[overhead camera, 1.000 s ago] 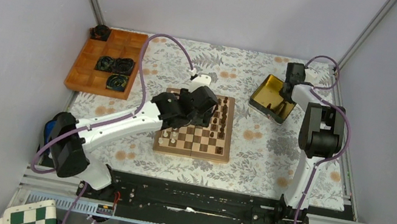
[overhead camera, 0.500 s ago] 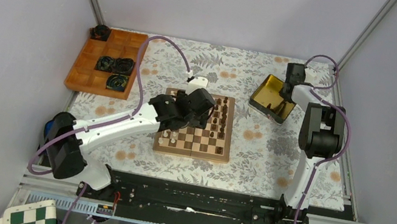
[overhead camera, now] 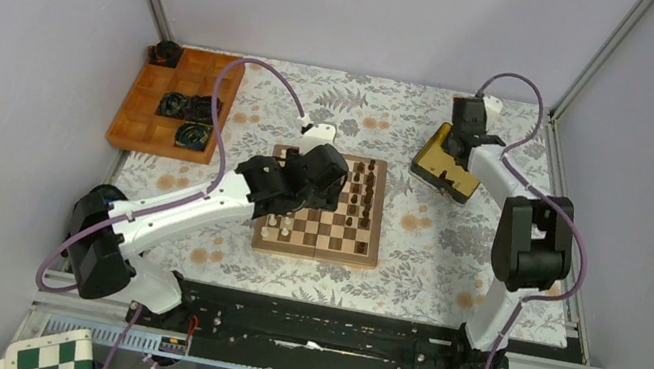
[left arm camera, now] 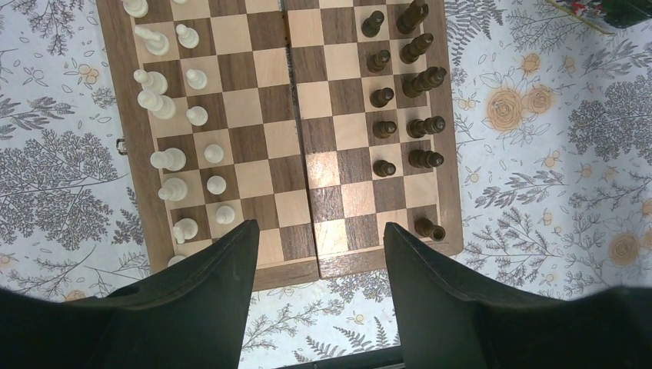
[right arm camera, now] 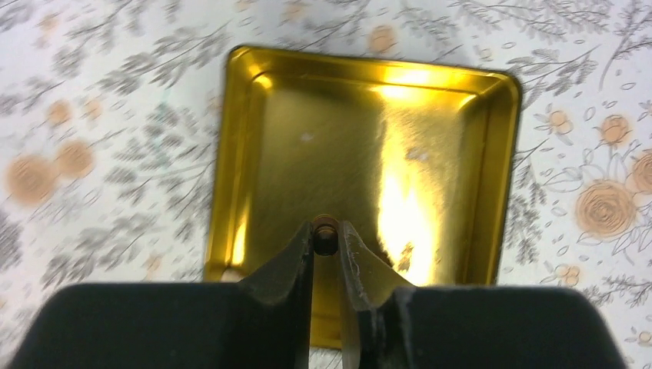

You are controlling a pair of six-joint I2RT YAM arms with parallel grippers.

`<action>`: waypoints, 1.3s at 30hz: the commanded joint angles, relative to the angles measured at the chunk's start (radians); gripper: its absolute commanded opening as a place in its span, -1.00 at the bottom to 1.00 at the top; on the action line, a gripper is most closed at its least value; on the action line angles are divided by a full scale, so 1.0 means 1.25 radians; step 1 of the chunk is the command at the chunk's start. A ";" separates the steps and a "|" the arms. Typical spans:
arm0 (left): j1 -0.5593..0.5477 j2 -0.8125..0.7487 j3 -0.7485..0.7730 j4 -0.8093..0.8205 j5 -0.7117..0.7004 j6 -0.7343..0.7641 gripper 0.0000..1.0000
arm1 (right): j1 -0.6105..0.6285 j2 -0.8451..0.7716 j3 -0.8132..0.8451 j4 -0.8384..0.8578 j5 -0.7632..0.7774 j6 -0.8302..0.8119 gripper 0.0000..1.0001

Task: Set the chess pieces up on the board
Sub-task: Pick up the chess piece from the storage box, then place the chess piece on the chessboard.

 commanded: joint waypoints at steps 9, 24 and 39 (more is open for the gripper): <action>-0.003 -0.029 -0.005 -0.029 -0.051 -0.059 0.37 | 0.200 -0.315 -0.190 -0.087 -0.033 -0.039 -0.94; 0.002 -0.074 -0.015 -0.090 -0.090 -0.113 0.38 | 0.527 -0.572 -0.384 -0.131 -0.049 -0.011 -0.95; 0.004 -0.105 -0.047 -0.089 -0.089 -0.145 0.38 | 0.734 -0.471 -0.415 0.003 0.009 -0.026 -0.97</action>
